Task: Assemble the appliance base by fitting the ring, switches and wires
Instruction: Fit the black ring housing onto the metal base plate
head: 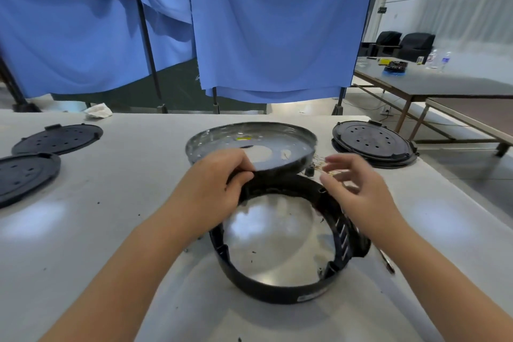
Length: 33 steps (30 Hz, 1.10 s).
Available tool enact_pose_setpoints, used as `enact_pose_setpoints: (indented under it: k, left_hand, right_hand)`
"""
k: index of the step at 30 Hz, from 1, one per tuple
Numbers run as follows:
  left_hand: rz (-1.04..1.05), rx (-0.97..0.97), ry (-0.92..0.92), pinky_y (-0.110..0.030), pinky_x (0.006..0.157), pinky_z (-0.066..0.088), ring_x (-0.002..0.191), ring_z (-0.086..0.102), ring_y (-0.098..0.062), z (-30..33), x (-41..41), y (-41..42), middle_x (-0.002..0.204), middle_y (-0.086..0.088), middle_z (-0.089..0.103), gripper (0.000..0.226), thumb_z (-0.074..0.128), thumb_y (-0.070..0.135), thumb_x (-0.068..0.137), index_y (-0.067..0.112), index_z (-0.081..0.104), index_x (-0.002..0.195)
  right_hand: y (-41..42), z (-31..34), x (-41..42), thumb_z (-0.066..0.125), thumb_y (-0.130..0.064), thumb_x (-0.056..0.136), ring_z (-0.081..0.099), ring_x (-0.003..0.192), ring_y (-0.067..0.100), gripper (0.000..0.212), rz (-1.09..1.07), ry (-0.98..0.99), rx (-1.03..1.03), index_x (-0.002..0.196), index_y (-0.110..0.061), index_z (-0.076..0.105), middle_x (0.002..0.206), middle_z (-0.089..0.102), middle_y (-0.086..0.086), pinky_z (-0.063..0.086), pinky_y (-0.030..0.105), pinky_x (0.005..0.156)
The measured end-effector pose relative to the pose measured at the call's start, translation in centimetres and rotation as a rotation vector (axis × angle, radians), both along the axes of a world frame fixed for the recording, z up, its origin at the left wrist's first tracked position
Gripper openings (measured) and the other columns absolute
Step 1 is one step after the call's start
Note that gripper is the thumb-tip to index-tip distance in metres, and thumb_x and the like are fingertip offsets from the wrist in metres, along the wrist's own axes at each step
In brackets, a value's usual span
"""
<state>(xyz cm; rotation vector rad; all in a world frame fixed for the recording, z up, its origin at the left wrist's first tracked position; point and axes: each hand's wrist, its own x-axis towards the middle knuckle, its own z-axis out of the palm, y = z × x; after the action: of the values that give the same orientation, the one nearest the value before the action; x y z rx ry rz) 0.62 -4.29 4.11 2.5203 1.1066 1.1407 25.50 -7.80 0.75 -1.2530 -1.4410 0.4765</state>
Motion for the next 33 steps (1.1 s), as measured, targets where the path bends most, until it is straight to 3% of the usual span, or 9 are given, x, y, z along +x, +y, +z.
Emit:
enact_pose_setpoints:
  k: [2,4,7,9,12,16,22,28,33]
  left_hand:
    - [-0.067,0.013,0.053,-0.024,0.072,0.048,0.079,0.056,-0.006,0.0,0.3,-1.6,0.08,0.013,0.06,0.01,0.063,0.007,0.088,0.016,0.063,0.084]
    - [-0.098,0.021,0.079,-0.016,0.071,0.043,0.079,0.053,-0.004,-0.2,0.4,-2.8,0.079,0.014,0.059,0.009,0.063,0.006,0.088,0.014,0.063,0.084]
    - [-0.117,0.005,0.084,-0.012,0.071,0.037,0.079,0.05,-0.001,-0.5,0.4,-4.0,0.077,0.019,0.053,0.008,0.059,0.011,0.089,0.014,0.063,0.083]
    - [-0.124,-0.003,0.082,-0.009,0.07,0.035,0.077,0.049,0.001,-0.9,0.3,-4.6,0.076,0.021,0.051,0.009,0.055,0.015,0.088,0.015,0.062,0.082]
    - [-0.125,-0.005,0.074,-0.013,0.067,0.036,0.075,0.048,0.0,-1.7,0.1,-5.4,0.075,0.018,0.051,0.009,0.054,0.013,0.088,0.016,0.061,0.082]
    - [-0.129,0.01,0.081,-0.016,0.067,0.039,0.075,0.049,-0.004,-2.8,0.0,-6.8,0.077,0.014,0.054,0.009,0.055,0.014,0.088,0.019,0.059,0.082]
    - [-0.124,0.006,0.099,-0.013,0.068,0.039,0.075,0.051,-0.003,-3.4,0.2,-8.0,0.078,0.014,0.057,0.009,0.055,0.017,0.088,0.017,0.063,0.084]
    - [-0.111,0.029,0.172,-0.025,0.066,0.047,0.072,0.056,-0.008,-4.2,-0.6,-8.9,0.076,0.014,0.06,0.011,0.067,0.03,0.081,0.019,0.066,0.081]
    - [-0.059,0.101,0.209,-0.027,0.081,0.04,0.079,0.057,-0.008,-4.4,-1.3,-8.3,0.082,0.015,0.061,0.027,0.07,0.049,0.072,0.023,0.068,0.079]
  right_hand:
    - [-0.3,0.9,0.6,0.072,-0.02,0.082,0.059,0.095,0.001,0.036,-0.043,-0.041,0.053,0.108,-0.035,0.051,0.107,0.059,-0.015,0.05,0.013,0.076]
    - [-0.9,1.6,1.1,0.074,-0.02,0.08,0.051,0.111,0.001,0.043,-0.042,-0.202,0.086,0.115,-0.033,0.051,0.121,0.05,-0.009,0.045,0.014,0.088]
    - [-2.0,2.5,1.5,0.072,-0.019,0.082,0.043,0.123,0.005,0.021,0.039,-0.43,0.039,0.1,-0.029,0.069,0.127,0.049,-0.006,0.035,0.024,0.103]
    - [-2.7,2.7,1.4,0.071,-0.017,0.083,0.05,0.116,0.004,0.011,0.118,-0.496,0.002,0.088,-0.028,0.071,0.118,0.058,-0.009,0.038,0.028,0.102]
    - [-3.9,2.9,1.2,0.073,-0.021,0.082,0.056,0.104,0.006,0.012,0.208,-0.575,-0.062,0.09,-0.029,0.068,0.105,0.062,-0.013,0.044,0.031,0.095]
    - [-5.3,2.3,1.3,0.075,-0.028,0.08,0.053,0.093,0.004,0.014,0.172,-0.689,-0.091,0.088,-0.031,0.064,0.088,0.059,-0.02,0.047,0.034,0.084]
    - [-7.2,1.6,1.3,0.074,-0.023,0.08,0.051,0.085,0.008,0.012,0.109,-0.766,0.035,0.087,-0.024,0.065,0.083,0.057,-0.02,0.047,0.031,0.074]
    - [-8.4,0.0,2.1,0.079,-0.015,0.075,0.057,0.081,0.009,0.018,0.119,-0.697,0.033,0.082,-0.023,0.065,0.082,0.061,-0.012,0.05,0.031,0.072]
    - [-8.5,-0.5,2.8,0.082,-0.014,0.071,0.064,0.087,0.014,0.029,0.13,-0.591,0.01,0.079,-0.031,0.061,0.084,0.065,-0.008,0.048,0.028,0.078]
